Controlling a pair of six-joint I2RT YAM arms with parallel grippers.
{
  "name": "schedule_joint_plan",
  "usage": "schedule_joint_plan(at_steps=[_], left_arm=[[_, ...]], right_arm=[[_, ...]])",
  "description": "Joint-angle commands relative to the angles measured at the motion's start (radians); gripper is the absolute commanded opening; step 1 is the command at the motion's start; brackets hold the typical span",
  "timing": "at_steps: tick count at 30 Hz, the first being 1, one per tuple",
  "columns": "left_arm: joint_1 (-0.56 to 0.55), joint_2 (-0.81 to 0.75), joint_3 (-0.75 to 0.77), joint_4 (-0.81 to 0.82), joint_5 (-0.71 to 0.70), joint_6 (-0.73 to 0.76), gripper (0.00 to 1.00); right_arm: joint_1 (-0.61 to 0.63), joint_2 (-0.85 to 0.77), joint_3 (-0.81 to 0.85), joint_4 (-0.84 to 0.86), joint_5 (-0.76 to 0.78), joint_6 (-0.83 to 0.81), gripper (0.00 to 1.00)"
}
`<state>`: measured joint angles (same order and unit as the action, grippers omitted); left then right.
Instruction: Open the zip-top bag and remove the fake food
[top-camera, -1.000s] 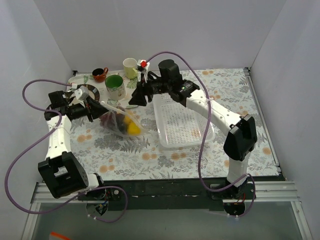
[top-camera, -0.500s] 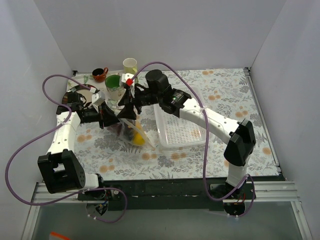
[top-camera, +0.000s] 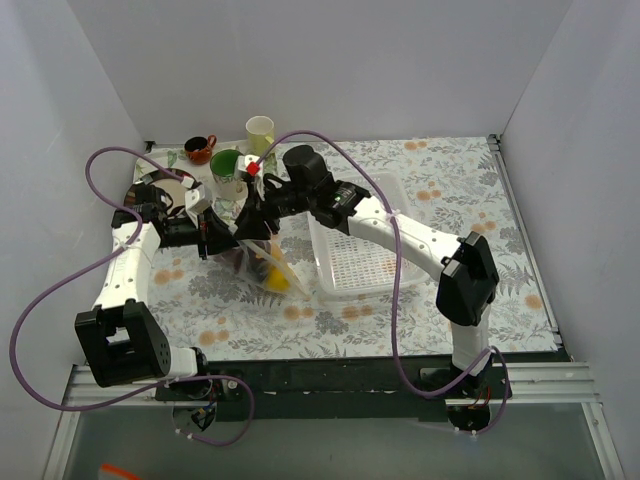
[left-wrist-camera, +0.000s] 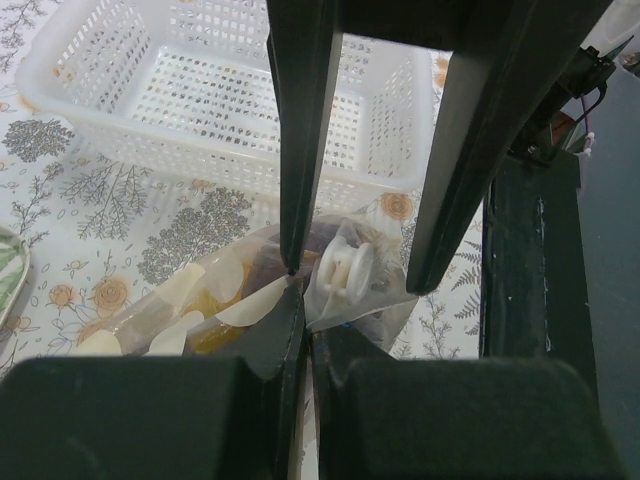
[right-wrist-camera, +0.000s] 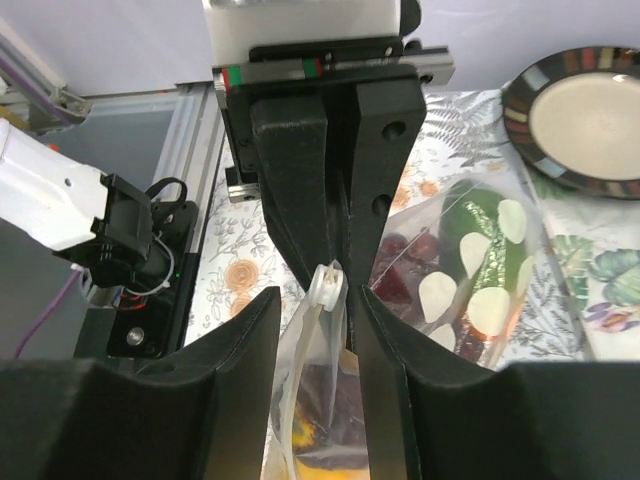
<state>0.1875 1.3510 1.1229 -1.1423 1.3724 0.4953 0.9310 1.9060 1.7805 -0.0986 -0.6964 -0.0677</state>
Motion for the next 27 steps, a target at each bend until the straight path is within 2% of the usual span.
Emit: schedule_joint_plan(at_steps=[1,8,12,17,27], left_arm=[[-0.003,-0.027,0.014,0.003,-0.003,0.028,0.0],[-0.005,-0.033,0.002,0.026,-0.013,0.019,0.0],[-0.008,-0.041,-0.017,0.046,-0.029,0.012,0.0],[-0.011,-0.052,-0.021,0.076,-0.033,-0.008,0.0],[-0.02,-0.082,-0.031,0.168,-0.065,-0.089,0.0]], right_arm=[[0.0,0.016,0.037,0.066,-0.075,0.06,0.42],[0.0,0.025,0.034,0.086,-0.092,0.115,0.27],[0.0,0.016,0.037,0.089,-0.092,0.12,0.23],[0.0,0.03,0.06,0.071,-0.08,0.121,0.04],[-0.001,0.041,0.108,0.05,-0.055,0.146,0.01]])
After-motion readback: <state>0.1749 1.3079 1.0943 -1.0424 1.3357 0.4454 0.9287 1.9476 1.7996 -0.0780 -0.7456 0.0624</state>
